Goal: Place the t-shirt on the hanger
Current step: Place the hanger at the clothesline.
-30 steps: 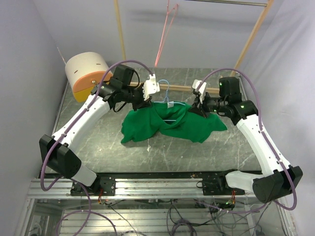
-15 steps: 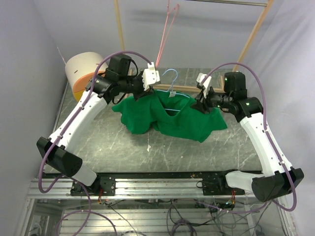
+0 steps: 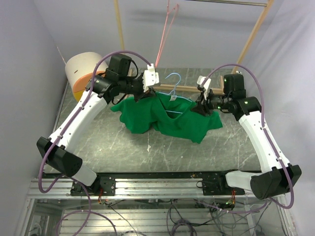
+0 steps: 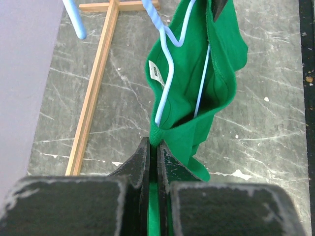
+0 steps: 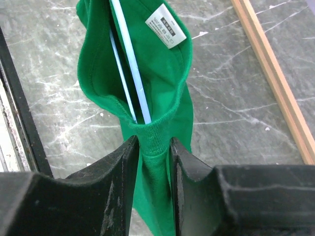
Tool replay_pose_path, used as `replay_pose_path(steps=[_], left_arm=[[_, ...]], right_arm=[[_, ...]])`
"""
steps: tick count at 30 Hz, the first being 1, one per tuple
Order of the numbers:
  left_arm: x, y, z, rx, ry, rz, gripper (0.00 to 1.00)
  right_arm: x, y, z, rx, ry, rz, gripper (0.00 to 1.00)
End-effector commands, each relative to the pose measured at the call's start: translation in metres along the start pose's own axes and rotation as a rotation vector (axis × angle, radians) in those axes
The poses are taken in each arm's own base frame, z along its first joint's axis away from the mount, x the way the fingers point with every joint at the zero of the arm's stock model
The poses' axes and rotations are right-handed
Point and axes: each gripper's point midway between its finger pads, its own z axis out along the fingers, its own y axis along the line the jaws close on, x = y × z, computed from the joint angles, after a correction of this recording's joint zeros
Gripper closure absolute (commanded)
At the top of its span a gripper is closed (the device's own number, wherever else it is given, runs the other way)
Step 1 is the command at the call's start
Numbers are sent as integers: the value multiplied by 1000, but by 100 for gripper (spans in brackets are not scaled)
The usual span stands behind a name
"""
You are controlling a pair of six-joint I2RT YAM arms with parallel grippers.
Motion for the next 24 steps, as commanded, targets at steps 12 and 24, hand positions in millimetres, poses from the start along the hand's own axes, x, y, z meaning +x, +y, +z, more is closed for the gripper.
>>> replay_pose_path(steps=[12, 24], left_arm=[[-14, 30, -9, -130, -91, -76, 86], [-5, 57, -22, -234, -105, -181, 30]], right_arm=[[-8, 11, -11, -83, -59, 33, 100], [-42, 6, -57, 48, -123, -10, 100]])
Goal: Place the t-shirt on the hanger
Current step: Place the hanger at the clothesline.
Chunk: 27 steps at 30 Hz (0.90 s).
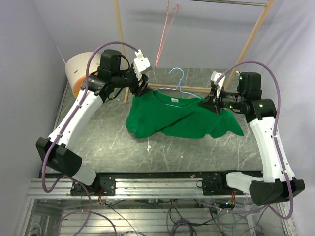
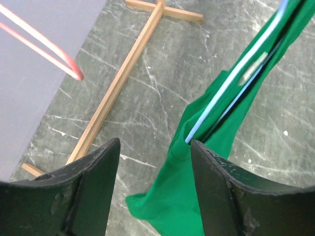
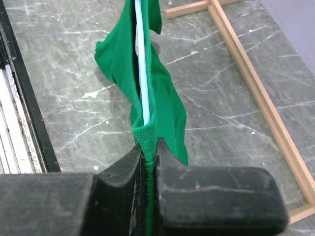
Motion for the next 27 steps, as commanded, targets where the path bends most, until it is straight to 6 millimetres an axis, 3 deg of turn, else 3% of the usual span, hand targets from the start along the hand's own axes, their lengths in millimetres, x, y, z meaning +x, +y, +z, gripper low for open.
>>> replay_pose_path(steps=[1, 6, 14, 20, 27], left_arm=[[-21, 12, -5, -66, -65, 1, 29], [-28, 23, -10, -109, -82, -12, 29], [-42, 59, -33, -231, -135, -61, 29], [-39, 84, -42, -281, -149, -102, 30], [-31, 92, -40, -286, -145, -120, 30]], right_arm=[[-21, 2, -15, 39, -43, -22, 100], [-19, 0, -19, 68, -46, 0, 100], [-10, -2, -37, 191, -6, 125, 100], [-35, -13, -60, 342, -67, 172, 100], [-57, -31, -86, 480, -46, 200, 100]])
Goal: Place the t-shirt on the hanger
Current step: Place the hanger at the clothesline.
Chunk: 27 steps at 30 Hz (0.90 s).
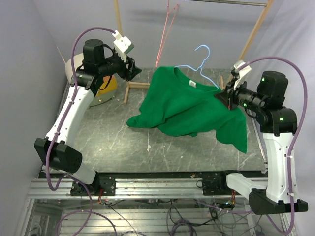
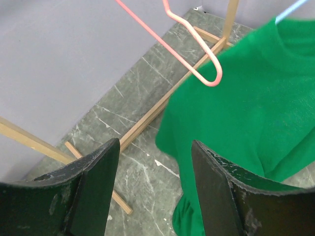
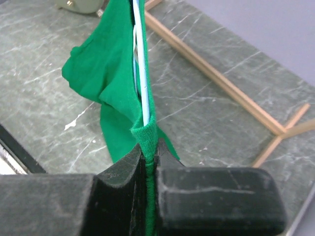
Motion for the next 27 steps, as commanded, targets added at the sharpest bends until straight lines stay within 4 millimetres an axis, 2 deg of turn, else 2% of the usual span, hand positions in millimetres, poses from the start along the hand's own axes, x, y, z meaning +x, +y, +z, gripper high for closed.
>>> replay_pose_path(steps=[1, 4, 12, 16, 20, 25, 27], left_arm=[[-10, 7, 2, -8, -40, 4, 30], [-8, 6, 2, -8, -38, 2, 30], [-2, 4, 2, 0, -32, -4, 30], [-1, 3, 3, 5, -31, -9, 30], [-1, 2, 3, 9, -36, -15, 31], [1, 0, 2, 9, -35, -24, 31], [3, 0, 1, 9, -32, -27, 31]], right_arm=[[-28, -21, -16, 138, -25, 22, 100], [-40, -31, -25, 200, -20, 31, 100], [-72, -78, -47, 479, -68, 140, 100], [-83, -104, -43, 571, -57, 180, 100], [-87, -124, -28, 602, -25, 198, 100], [-106, -151, -17, 662, -74, 198, 100], [-107, -161, -9, 680, -72, 199, 100]])
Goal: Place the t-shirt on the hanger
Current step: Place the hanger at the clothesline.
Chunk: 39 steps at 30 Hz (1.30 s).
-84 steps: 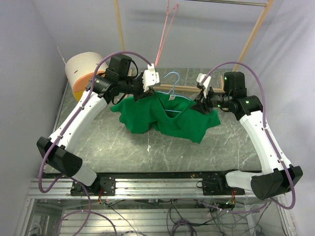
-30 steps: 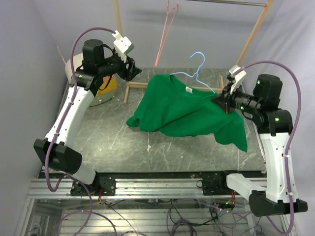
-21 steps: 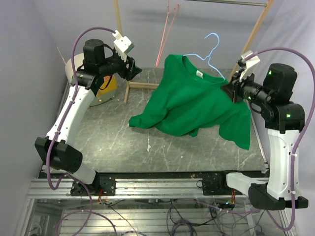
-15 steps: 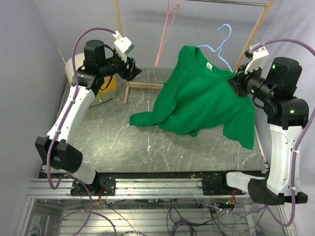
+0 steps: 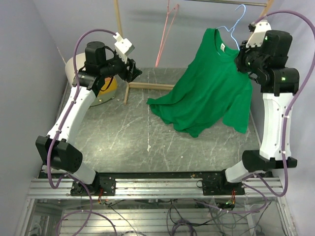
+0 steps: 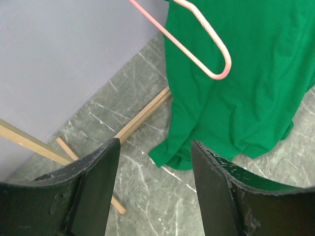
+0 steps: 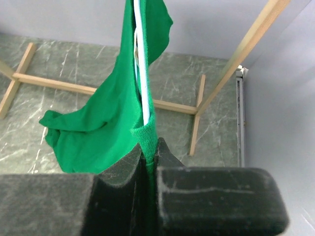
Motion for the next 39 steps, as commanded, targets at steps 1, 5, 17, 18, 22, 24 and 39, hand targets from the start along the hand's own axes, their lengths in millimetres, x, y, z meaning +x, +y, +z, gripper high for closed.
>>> replay_pose_path(steps=[1, 5, 17, 18, 22, 24, 39], left_arm=[[-10, -4, -7, 10, -39, 9, 31], [-8, -5, -8, 7, -34, 15, 31], [5, -8, -7, 24, -23, 9, 31], [6, -8, -6, 25, -22, 8, 31], [8, -8, -4, 31, -22, 3, 31], [10, -8, -3, 33, -21, 4, 31], [15, -14, -9, 40, -18, -1, 31]], right_arm=[[-35, -19, 8, 93, -110, 25, 100], [-36, -26, 20, 128, -122, 23, 100], [-81, -37, -8, 184, -312, 5, 100], [-83, -38, -9, 189, -323, 3, 100], [-94, -45, -10, 227, -367, 5, 100], [-96, -49, -6, 239, -372, 4, 100], [-86, -65, 39, 266, -338, -24, 100]])
